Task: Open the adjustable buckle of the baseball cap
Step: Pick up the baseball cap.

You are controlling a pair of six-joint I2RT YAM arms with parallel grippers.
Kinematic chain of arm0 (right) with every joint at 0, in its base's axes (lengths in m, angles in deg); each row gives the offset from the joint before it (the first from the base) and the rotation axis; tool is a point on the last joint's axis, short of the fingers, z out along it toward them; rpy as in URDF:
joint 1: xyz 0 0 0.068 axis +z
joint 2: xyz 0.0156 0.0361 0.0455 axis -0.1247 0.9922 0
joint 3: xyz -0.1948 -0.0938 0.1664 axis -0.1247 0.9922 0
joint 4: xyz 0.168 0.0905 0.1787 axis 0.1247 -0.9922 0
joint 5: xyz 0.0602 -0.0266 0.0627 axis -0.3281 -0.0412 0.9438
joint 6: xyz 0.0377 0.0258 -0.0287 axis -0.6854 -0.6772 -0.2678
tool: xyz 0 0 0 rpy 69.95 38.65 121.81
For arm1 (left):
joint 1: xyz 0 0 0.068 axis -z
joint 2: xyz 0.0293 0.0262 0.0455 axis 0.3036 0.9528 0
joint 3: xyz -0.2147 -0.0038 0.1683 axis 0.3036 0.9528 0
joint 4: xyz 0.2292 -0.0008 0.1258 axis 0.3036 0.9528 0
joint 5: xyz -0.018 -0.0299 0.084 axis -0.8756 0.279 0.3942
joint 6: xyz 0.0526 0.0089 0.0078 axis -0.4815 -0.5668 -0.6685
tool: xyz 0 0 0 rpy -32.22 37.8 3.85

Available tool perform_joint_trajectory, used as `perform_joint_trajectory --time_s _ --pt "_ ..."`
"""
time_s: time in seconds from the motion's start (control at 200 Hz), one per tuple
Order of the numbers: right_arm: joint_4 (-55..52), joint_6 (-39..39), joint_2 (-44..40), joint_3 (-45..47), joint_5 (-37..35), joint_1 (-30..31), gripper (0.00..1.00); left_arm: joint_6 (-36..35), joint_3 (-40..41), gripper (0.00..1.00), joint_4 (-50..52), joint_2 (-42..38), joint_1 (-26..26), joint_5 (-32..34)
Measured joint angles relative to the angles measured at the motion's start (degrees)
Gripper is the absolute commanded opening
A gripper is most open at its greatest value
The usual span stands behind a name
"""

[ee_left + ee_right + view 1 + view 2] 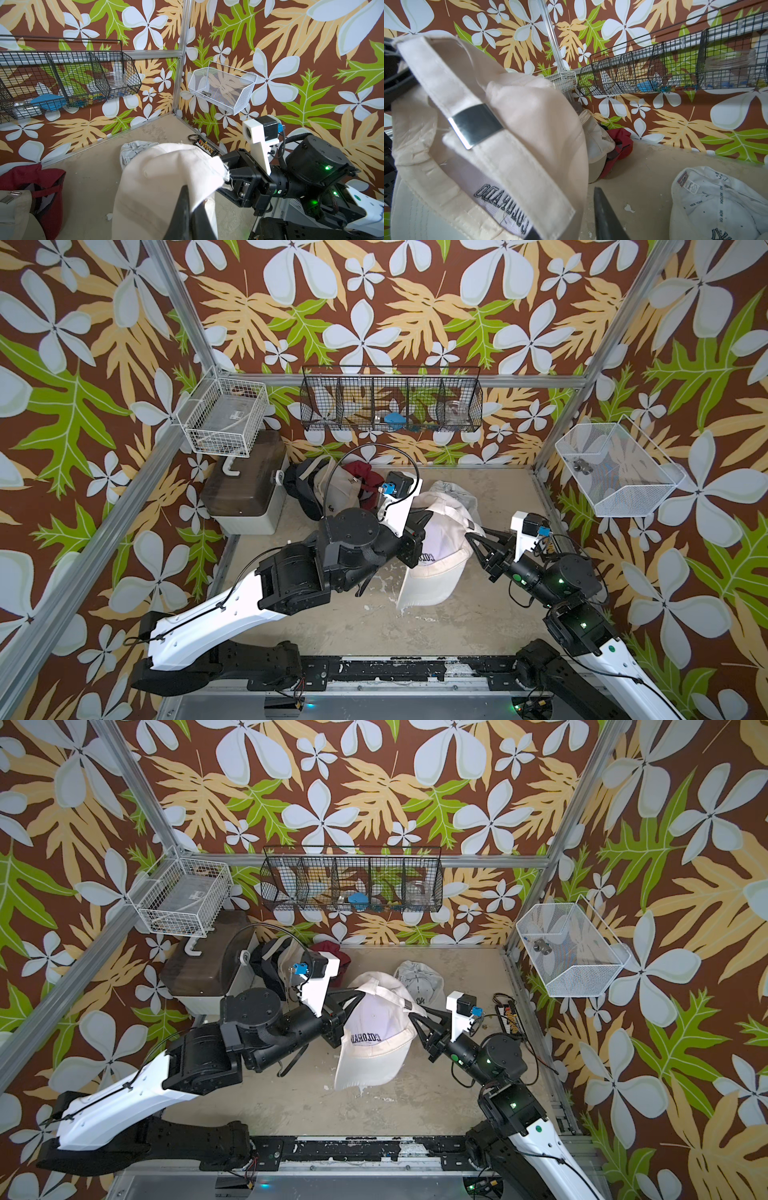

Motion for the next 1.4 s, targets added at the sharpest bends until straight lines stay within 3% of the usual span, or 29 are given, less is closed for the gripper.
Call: perform_joint_trajectory --time_s 0.375,0.475,0.811,1.056,1.401 --pt "-1.29 0.55 -0.09 -3.37 -2.80 0.00 0.11 1.49 7.76 0.00 -0.02 -4.39 0.13 1.09" --pt "-1.77 0.94 -0.28 -3.93 -3.19 0.02 0.00 2.05 10.27 0.00 -0.13 -6.56 0.13 1.31" --pt "-2.86 1.79 0.15 -6.01 -5.35 0.02 0.00 4.59 18.95 0.00 -0.81 -9.40 0.13 -2.23" --pt "-2.67 2.21 0.42 -5.55 -2.73 0.00 0.00 4.59 22.08 0.48 -3.30 -11.45 0.13 -8.09" --pt "-4.09 3.28 3.13 -2.36 5.90 0.00 0.00 3.28 21.35 0.53 -8.11 -9.62 0.31 -13.94"
